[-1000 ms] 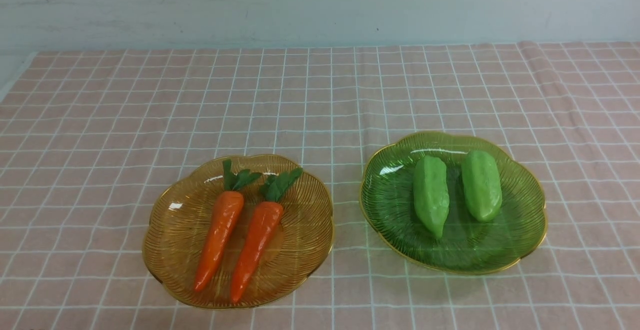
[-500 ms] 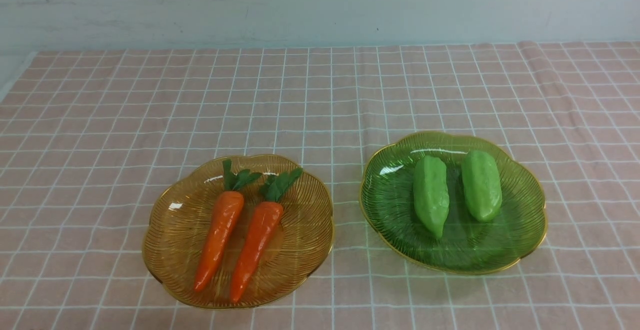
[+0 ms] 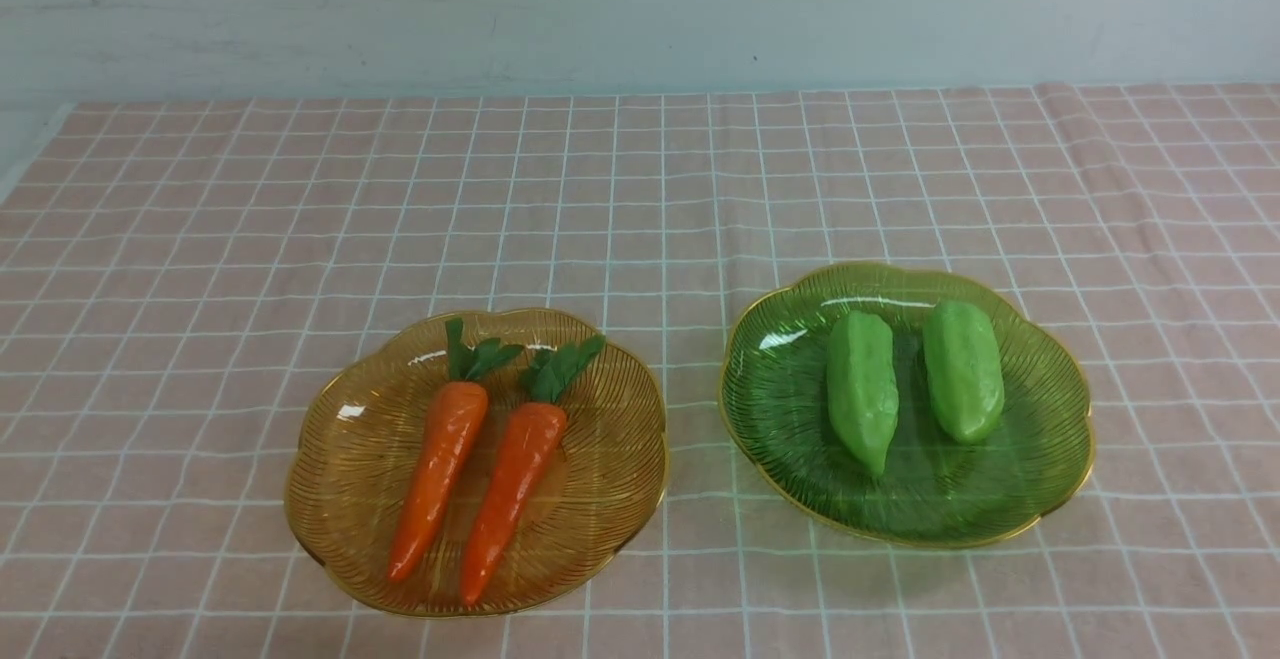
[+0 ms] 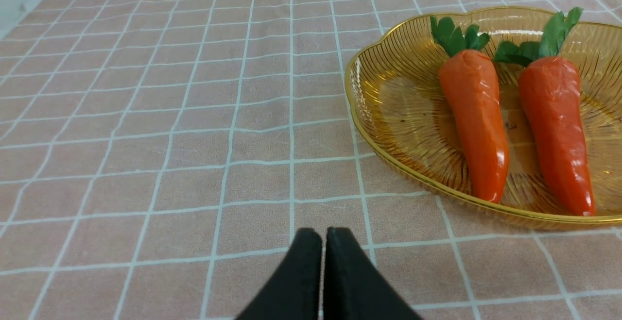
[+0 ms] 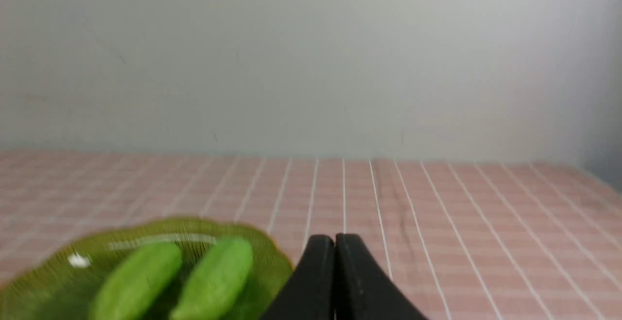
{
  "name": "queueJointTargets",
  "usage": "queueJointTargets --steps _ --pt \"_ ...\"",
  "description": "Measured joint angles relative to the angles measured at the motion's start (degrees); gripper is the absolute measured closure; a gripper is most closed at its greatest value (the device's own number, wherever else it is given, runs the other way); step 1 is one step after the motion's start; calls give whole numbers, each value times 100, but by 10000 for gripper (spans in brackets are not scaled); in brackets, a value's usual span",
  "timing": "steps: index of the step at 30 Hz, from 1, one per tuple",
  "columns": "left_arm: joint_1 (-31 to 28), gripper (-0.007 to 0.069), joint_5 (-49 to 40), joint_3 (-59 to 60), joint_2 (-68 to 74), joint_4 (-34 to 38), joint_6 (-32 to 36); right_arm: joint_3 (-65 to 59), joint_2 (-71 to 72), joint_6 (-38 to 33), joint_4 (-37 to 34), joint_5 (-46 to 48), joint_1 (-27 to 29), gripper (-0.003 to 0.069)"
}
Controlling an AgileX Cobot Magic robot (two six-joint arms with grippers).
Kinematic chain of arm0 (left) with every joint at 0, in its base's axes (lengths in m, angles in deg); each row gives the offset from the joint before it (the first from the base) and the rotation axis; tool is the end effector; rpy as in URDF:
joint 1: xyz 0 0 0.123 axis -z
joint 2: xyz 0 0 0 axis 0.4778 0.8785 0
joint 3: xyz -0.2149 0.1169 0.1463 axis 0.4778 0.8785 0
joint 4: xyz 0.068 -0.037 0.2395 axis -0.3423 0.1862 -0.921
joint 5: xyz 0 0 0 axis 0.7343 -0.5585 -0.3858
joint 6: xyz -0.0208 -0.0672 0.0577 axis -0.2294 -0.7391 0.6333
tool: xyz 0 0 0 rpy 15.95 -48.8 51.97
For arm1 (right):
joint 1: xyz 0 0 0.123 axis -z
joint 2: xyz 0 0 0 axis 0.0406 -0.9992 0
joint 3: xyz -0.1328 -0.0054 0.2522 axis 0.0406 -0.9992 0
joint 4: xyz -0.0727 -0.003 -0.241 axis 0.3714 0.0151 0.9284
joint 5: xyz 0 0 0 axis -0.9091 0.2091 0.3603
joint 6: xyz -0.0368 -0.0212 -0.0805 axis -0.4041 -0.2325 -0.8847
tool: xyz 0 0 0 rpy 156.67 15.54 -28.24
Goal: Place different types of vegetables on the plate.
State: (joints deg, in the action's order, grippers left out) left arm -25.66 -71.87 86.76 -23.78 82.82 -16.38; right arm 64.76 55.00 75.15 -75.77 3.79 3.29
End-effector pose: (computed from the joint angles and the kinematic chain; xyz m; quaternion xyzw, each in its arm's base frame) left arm 0.0522 -0.0031 0.1702 0.0164 0.8076 -0.0212 0.5892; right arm 0.0525 -0.0009 0.2014 0.0109 0.7587 -0.0016 0.6513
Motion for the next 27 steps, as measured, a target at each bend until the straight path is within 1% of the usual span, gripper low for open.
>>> queueJointTargets --steps 3,9,27 --pt "0 627 0 0 0 0 0 -327 0 6 0 122 104 674" --pt "0 627 0 0 0 0 0 -391 0 17 0 534 151 674" --pt "0 627 0 0 0 0 0 -391 0 22 0 553 151 674"
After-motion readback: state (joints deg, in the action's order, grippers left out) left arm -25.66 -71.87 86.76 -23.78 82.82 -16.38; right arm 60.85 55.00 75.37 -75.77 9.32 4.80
